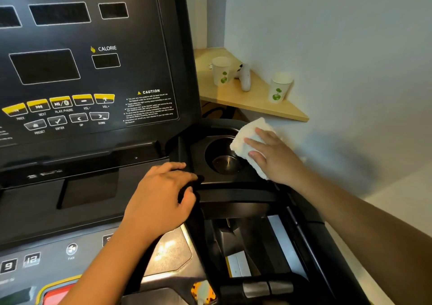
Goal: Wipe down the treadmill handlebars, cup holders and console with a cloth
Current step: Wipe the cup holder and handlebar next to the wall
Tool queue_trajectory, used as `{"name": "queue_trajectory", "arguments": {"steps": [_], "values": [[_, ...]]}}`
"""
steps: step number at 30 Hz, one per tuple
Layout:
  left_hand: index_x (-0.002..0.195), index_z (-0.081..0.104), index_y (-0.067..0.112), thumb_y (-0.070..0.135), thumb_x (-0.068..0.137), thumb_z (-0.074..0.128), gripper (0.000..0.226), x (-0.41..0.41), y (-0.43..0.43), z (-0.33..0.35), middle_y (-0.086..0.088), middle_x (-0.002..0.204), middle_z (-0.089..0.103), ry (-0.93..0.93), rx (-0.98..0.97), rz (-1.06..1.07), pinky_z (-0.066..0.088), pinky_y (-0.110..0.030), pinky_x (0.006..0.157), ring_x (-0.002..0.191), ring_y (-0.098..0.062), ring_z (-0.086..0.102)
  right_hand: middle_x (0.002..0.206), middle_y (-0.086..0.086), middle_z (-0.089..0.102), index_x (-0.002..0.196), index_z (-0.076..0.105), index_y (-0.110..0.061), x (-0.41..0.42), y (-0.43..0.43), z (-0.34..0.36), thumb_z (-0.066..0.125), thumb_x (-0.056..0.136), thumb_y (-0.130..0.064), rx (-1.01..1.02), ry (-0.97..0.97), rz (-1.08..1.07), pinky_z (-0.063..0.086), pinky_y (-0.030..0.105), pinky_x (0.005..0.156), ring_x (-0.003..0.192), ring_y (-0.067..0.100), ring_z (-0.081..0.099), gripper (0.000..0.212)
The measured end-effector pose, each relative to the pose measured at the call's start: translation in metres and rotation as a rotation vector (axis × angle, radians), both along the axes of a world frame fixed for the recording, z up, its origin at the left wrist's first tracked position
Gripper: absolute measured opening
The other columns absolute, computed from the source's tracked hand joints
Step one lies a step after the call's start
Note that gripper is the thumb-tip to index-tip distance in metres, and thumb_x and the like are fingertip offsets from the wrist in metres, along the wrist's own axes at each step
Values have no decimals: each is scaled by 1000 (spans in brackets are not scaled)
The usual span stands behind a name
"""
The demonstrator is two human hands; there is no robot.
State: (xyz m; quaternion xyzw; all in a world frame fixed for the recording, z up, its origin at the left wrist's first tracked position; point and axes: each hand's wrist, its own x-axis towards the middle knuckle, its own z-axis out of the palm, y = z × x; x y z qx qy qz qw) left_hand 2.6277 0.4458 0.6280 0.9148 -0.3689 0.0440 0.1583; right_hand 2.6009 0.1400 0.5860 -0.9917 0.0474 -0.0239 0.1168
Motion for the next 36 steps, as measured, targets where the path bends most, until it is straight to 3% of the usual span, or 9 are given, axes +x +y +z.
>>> {"name": "queue_trajectory", "arguments": {"steps": [7, 12, 17, 22, 25, 28, 31, 33, 36], "values": [[111, 74, 19, 37, 81, 38, 50, -5, 1, 1, -1, 112, 72, -15, -3, -14, 34, -28, 98, 125, -12, 54, 161, 9, 16, 153, 22, -21, -1, 6, 6, 28, 104, -39, 43, 49, -135, 20, 38, 116, 146, 28, 19, 52], [109, 74, 18, 37, 80, 37, 51, -6, -1, 4, -3, 113, 72, -37, -7, -10, 37, -30, 95, 122, -13, 55, 151, 13, 34, 149, 17, -19, -41, 7, 10, 20, 103, -42, -147, 190, -256, 21, 54, 112, 127, 35, 46, 51], [109, 74, 19, 38, 79, 37, 51, -8, -3, 5, -4, 114, 72, -44, 20, -7, 43, -36, 95, 121, -17, 57, 148, 13, 38, 150, 25, -20, -86, 9, 28, 25, 103, -39, -63, 205, -167, 44, 36, 87, 110, 30, 57, 51], [107, 75, 19, 38, 80, 39, 49, -5, -5, 4, 0, 107, 73, -61, 59, -7, 45, -38, 95, 121, -17, 58, 162, 3, 13, 152, 16, -29, -139, 27, 9, 26, 102, -38, 29, 124, -147, 26, 41, 117, 148, 25, 16, 52], [107, 75, 19, 38, 79, 39, 49, -2, -8, 5, -1, 105, 73, -62, 67, -3, 46, -39, 93, 117, -19, 60, 156, 13, 28, 150, 21, -27, -139, 54, 6, 30, 98, -37, -169, 81, -123, 27, 45, 113, 143, 34, 28, 54], [106, 75, 19, 38, 79, 39, 48, -2, -9, 5, -1, 104, 73, -57, 68, 2, 47, -40, 92, 116, -18, 60, 151, 12, 35, 147, 30, -28, -116, 81, 16, 18, 96, -42, -128, 51, -44, 26, 45, 112, 140, 35, 33, 53], [107, 74, 20, 38, 79, 39, 49, -1, -7, 4, 1, 105, 73, -41, 57, 2, 47, -40, 93, 118, -17, 58, 144, 10, 41, 144, 36, -28, -90, 108, 21, 23, 97, -43, -59, -23, 35, 38, 47, 107, 130, 33, 42, 51], [107, 74, 21, 38, 80, 39, 48, -1, -7, 3, 3, 105, 73, -31, 30, 2, 45, -38, 94, 119, -15, 57, 149, 11, 37, 145, 34, -28, -86, 129, 19, 26, 98, -43, -68, -35, 58, 37, 47, 107, 133, 32, 39, 50], [106, 74, 22, 36, 80, 40, 45, -5, -6, 4, 2, 108, 72, -37, -15, 6, 44, -34, 89, 115, -13, 57, 158, 10, 24, 147, 33, -31, -106, 140, 10, 33, 99, -41, -81, -69, 82, 21, 45, 118, 145, 29, 24, 49]]}}
